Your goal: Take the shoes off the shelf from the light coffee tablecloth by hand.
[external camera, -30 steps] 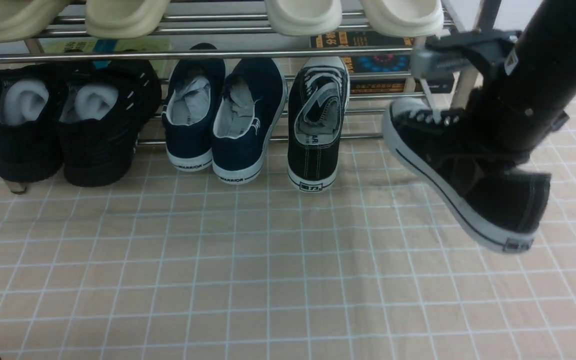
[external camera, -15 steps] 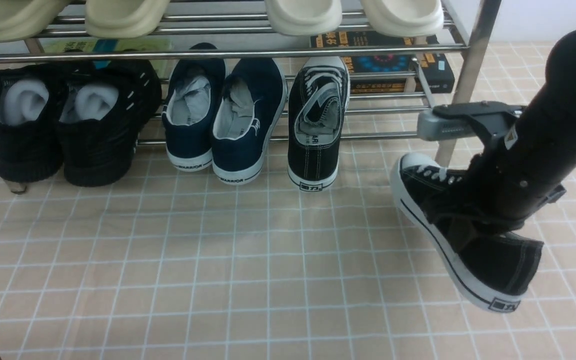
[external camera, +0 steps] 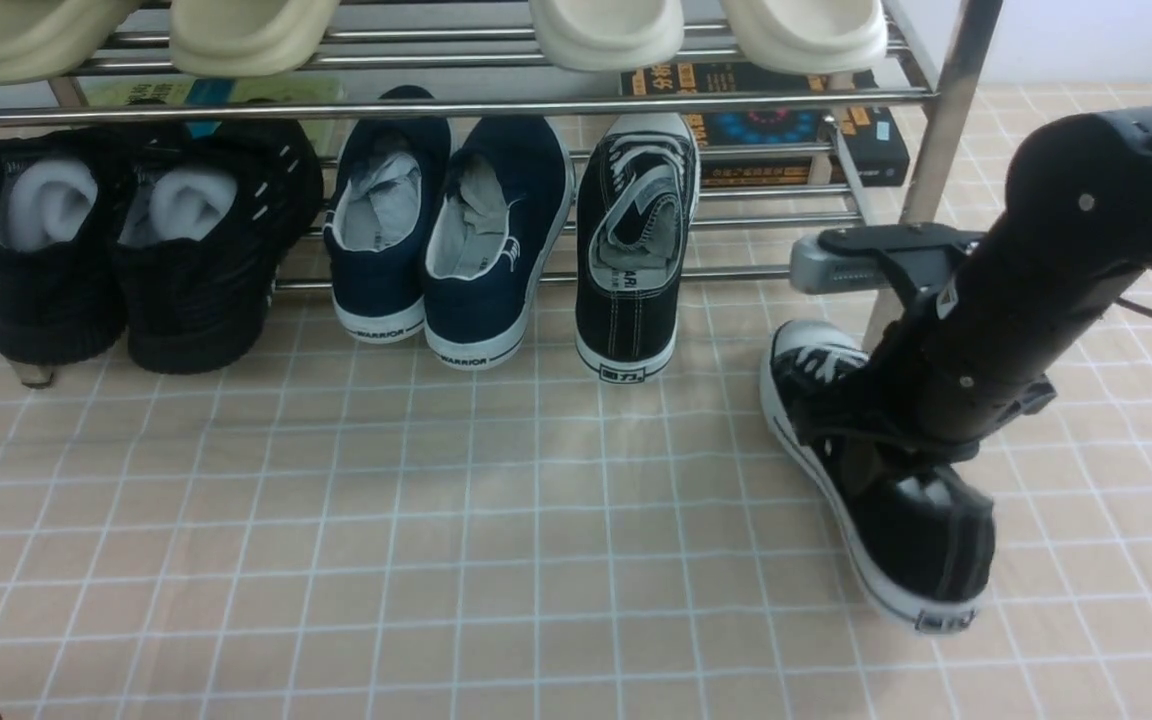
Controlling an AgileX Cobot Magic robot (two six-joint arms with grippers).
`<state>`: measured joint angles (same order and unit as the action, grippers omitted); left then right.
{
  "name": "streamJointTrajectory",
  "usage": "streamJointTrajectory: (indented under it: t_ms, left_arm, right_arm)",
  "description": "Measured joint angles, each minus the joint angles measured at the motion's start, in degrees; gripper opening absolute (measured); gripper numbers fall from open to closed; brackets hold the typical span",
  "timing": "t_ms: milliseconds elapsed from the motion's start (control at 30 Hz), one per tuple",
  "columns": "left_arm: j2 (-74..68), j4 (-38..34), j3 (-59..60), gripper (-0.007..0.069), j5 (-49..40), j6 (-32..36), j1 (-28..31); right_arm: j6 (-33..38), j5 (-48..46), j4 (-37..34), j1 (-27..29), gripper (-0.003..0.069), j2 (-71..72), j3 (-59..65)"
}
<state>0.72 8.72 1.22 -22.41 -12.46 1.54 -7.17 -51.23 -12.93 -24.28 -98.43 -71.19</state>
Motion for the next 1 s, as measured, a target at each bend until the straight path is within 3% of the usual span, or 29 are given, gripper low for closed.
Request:
streamJointTrajectory:
  t_ms: [100,133,167,367,600,1000]
  left_arm:
    - [0.0,0.0,0.0,0.024,0.0,0.0,0.0]
    - [0.0,0.0,0.0,0.024,0.0,0.0,0.0]
    - [0.0,0.0,0.0,0.024,0.0,0.0,0.0]
    - [0.0,0.0,0.0,0.024,0.0,0.0,0.0]
    - [0.0,0.0,0.0,0.024,0.0,0.0,0.0]
    - [0.0,0.0,0.0,0.024,0.0,0.0,0.0]
  right_arm:
    - [0.0,0.0,-1.9,0.0,0.0206,-0.5,0.0]
    - [0.0,0.0,-2.1,0.0,0.0206,-0.5,0.0]
    - [0.0,0.0,-3.8,0.0,0.0276,-0.6,0.0]
    - [0.0,-3.4,-6.0,0.0,0.0413,-0.6,-2.1]
    - [0.0,-6.5,-7.9,0.0,0.0422,-0.6,-10.6]
    - [0.8,2.4,-9.0,0.0,0.0421,-8.3,-23.7]
